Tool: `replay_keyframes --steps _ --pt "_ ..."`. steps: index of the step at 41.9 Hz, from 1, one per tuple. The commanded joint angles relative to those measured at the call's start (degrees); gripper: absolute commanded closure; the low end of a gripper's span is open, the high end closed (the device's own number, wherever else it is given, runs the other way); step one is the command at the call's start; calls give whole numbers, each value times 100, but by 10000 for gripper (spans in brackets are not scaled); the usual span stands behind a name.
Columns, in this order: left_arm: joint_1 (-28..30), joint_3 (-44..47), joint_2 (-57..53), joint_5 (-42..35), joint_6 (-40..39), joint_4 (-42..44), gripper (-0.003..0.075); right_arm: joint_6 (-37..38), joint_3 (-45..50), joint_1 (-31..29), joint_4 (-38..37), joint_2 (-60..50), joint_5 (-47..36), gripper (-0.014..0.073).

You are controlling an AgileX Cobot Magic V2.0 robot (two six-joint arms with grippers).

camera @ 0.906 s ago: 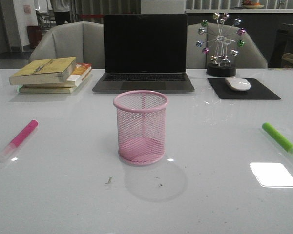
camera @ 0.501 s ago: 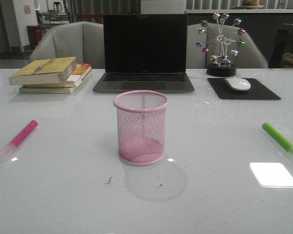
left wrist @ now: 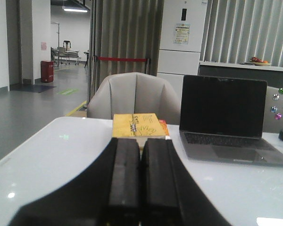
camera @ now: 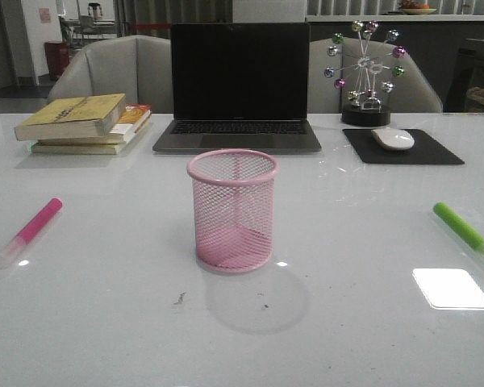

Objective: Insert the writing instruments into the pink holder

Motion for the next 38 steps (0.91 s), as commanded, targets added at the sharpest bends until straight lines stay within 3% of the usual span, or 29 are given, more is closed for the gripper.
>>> replay_keyframes --steps 1,9,18,31,38 --pt "-35 -727 -79 -249 -18 -38 627 -2 -794 -14 -23 -117 -312 536" --pt "-35 -2361 438 833 -18 -38 627 -2 -2224 -14 -53 398 694 536" --pt "-35 -3852 1578 2636 -18 -49 627 -2 -3491 -14 -53 1662 1843 536" --pt "-35 -3965 2743 4237 -18 -49 627 -2 -3652 -14 -53 3290 3376 536" --pt "-35 -3743 3173 4243 -18 -59 627 -2 -3652 -14 -53 4106 3582 536"
